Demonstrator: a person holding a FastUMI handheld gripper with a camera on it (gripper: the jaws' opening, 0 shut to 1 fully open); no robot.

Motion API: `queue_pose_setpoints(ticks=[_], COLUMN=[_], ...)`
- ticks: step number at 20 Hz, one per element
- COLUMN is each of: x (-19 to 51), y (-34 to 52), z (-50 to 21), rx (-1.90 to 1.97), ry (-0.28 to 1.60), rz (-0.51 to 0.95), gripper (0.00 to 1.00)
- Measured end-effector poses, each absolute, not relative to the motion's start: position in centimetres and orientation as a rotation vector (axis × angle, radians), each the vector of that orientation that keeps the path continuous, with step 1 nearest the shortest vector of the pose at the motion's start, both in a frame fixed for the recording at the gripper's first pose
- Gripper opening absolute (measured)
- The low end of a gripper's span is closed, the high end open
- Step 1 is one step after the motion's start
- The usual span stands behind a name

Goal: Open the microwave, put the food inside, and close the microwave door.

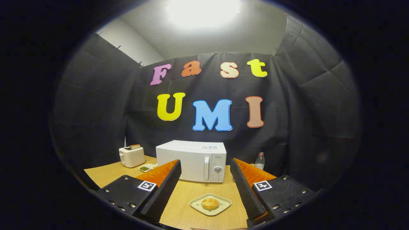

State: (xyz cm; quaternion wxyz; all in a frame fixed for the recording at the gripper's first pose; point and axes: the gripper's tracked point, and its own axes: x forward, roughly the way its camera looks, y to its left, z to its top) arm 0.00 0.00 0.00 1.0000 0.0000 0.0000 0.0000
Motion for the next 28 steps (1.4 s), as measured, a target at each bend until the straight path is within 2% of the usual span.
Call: queue_pose_setpoints(ticks=[19, 28], x=[0.3, 6.8], y=[-0.2, 1.7], z=[0.7, -1.9], rx=[0.085, 0.082], ry=[-0.031, -0.043], rz=[0.005, 0.028], gripper=[0.95, 0.95])
